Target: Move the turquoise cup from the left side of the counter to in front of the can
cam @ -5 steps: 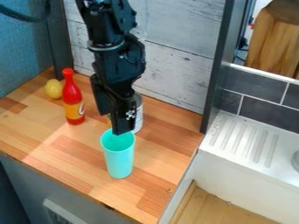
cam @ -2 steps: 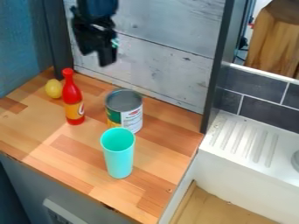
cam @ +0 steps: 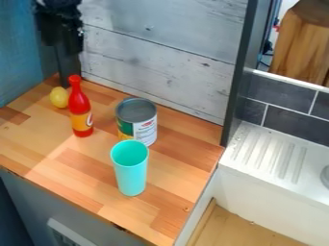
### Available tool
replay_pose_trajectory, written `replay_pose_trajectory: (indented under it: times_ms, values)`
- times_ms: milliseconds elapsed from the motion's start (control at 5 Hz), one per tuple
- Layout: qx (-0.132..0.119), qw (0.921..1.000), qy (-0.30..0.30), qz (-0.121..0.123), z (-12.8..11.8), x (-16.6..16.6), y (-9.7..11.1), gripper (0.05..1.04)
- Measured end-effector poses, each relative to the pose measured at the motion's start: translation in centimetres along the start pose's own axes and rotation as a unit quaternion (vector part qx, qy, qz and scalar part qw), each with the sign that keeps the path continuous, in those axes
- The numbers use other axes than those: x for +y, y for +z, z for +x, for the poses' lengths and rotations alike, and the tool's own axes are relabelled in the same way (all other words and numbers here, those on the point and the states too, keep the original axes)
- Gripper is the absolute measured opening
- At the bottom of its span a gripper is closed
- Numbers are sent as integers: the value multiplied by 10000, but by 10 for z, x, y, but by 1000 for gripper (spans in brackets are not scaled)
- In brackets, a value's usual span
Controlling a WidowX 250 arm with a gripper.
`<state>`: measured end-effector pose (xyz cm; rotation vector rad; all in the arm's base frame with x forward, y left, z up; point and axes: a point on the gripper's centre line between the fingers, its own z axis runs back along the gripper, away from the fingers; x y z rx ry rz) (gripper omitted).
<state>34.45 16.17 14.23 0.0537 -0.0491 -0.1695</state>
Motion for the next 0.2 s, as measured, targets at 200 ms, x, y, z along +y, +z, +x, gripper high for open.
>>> replay_pose_trajectory:
  times_ms: [200]
  values:
    - [203, 9998, -8, 54, -7, 2, 0, 1001]
